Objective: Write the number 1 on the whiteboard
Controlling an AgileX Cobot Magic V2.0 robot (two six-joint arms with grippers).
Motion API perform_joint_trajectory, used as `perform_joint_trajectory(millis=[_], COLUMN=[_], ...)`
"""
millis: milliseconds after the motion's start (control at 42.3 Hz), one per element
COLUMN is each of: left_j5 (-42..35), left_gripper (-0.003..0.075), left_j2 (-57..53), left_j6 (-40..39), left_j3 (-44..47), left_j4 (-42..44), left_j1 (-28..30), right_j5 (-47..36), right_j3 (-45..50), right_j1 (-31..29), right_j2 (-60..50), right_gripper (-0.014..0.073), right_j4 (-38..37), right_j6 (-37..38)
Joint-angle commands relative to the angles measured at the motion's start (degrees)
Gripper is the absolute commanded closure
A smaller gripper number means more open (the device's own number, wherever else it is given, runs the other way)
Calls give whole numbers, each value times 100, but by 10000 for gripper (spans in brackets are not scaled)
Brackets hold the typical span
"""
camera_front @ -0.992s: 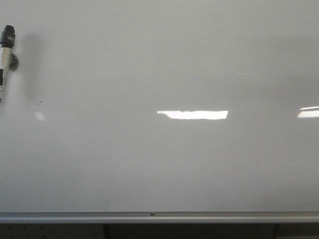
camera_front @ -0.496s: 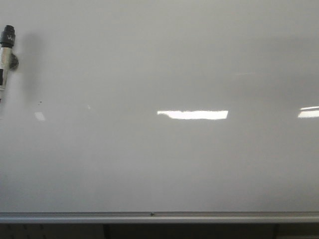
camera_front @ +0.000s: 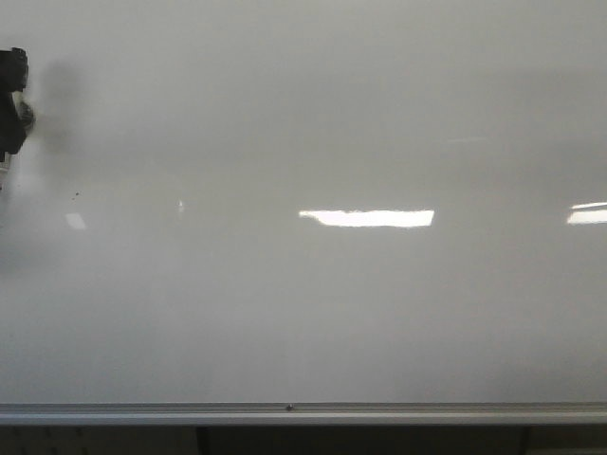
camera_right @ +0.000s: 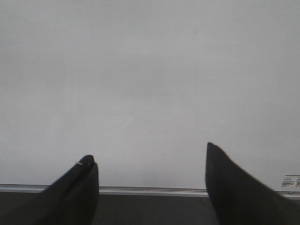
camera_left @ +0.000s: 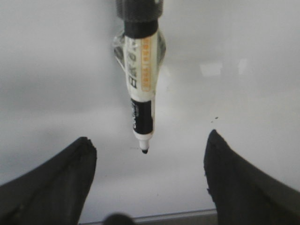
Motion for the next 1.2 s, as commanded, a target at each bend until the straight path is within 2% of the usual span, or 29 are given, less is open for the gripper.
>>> perform_joint_trajectory(millis=[0, 496, 945, 1063, 1181], left_j5=[-506, -935, -1154, -1104, -878], left_gripper=[247, 266, 666, 736, 741], left_j2=[-9, 538, 644, 618, 478], left_j6=[1, 1, 1, 1, 1], left_j3=[-257, -369, -369, -369, -369], left_j4=[-60, -65, -65, -65, -41], left_j1=[-21, -21, -33, -33, -33], right_j5=[-402, -396, -396, -396, -396], right_j3=[-204, -204, -204, -204, -204], right_j1=[-30, -30, -30, -30, -30], right_j2=[3, 3, 3, 3, 3], right_gripper=[81, 81, 81, 81, 81], right_j4=[-59, -59, -59, -59, -59], right_j6=[-14, -14, -14, -14, -14])
